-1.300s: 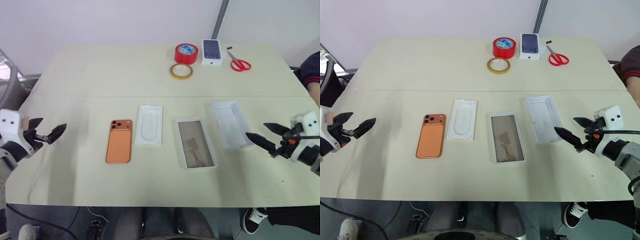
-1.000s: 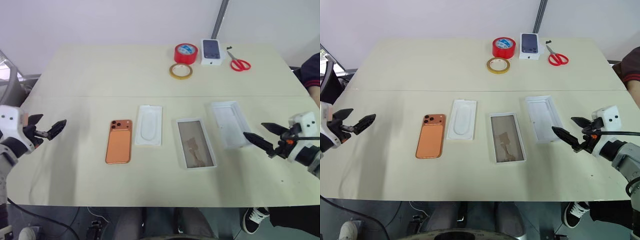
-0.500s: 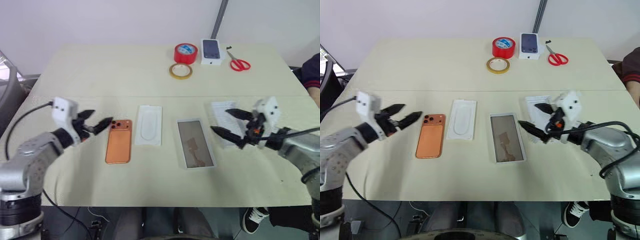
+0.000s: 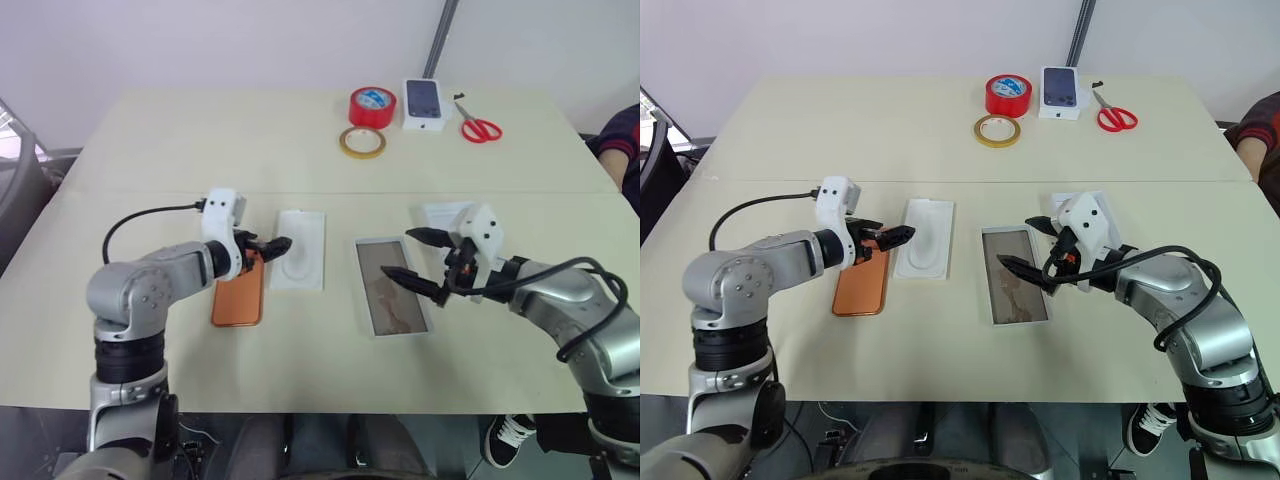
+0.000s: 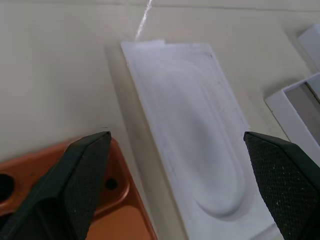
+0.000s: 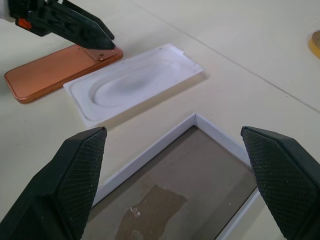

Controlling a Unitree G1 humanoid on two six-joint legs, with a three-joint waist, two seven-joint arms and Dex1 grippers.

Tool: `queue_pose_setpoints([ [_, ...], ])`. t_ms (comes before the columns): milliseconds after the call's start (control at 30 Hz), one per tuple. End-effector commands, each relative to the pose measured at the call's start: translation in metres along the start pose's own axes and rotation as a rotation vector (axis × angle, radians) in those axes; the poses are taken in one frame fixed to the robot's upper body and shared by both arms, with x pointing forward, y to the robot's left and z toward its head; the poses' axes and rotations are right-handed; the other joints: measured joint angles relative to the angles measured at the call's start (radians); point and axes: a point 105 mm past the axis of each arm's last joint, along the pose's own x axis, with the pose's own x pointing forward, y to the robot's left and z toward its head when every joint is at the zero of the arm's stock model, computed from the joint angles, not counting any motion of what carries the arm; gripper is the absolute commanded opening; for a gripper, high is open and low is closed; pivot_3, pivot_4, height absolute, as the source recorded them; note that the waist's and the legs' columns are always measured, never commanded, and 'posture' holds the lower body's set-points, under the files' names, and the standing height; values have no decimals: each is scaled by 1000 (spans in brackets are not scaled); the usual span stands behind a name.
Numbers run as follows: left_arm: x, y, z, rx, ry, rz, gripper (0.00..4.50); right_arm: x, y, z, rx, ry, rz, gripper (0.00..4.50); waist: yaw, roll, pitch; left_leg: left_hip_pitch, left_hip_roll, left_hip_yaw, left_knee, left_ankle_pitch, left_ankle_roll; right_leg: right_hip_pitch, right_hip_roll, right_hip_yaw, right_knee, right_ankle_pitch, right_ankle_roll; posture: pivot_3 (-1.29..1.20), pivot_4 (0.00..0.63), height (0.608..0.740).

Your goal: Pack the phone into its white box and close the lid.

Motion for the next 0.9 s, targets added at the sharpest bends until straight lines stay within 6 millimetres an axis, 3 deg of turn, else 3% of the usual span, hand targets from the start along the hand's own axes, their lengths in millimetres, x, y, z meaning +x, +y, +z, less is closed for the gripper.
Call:
queue_pose_setpoints([
  [33, 2, -6, 2, -16, 21, -20, 4469, -7, 3, 15, -54, -38, -3, 4491, 0, 0, 0, 0, 0, 0, 0, 0, 0, 0, 0, 0, 0, 0, 0, 0, 150, 736],
  [167, 13, -10, -3, -67, 67, -37, 4469, -9, 5, 15, -57, -37, -7, 4491, 1, 0, 0, 0, 0, 0, 1, 0, -1, 0, 0, 0, 0, 0, 0, 0, 150, 736],
  [267, 21, -13, -3, -103, 73, -51, 3645, -10, 7, 14, -61, -30, -6, 4500, 1, 0, 0, 0, 0, 0, 1, 2, -3, 0, 0, 0, 0, 0, 0, 0, 150, 736],
  [367, 26, -9, -5, -122, 83, -25, 2085, -12, 11, 12, -70, -3, 13, 4500, 1, 0, 0, 0, 0, 0, 1, 2, -4, 0, 0, 0, 0, 0, 0, 0, 150, 736],
  [500, 29, -6, -4, -156, 74, -16, 161, -21, 34, -5, -115, 144, 146, 4500, 7, 0, 0, 0, 0, 0, 1, 2, -4, 1, 0, 0, 0, 0, 0, 0, 150, 736],
  [600, 29, -9, 2, -196, 47, -43, 49, -30, 49, -21, -170, 263, 247, 4500, 15, -1, 0, 0, -1, 0, 1, 1, -3, 1, 0, 0, 0, 0, 0, 0, 150, 736],
  [767, 25, -9, 11, -249, -1, -68, 49, -28, 54, -48, -270, 390, 301, 4500, 16, -2, 1, 0, -1, 0, 2, 2, -3, 1, 0, 0, 0, 0, 0, 0, 150, 736],
  [867, 24, -8, 11, -259, -14, -69, 0, -20, 51, -59, -296, 416, 294, 3674, 16, -2, 1, 0, 0, 0, 2, 3, -5, 1, 0, 0, 0, 0, 0, 0, 150, 736],
  [900, 23, -8, 12, -262, -19, -69, 0, -20, 53, -62, -295, 426, 309, 3169, 16, -2, 1, 0, -1, 0, 2, 4, -6, 1, 0, 0, 0, 0, 0, 0, 150, 736],
])
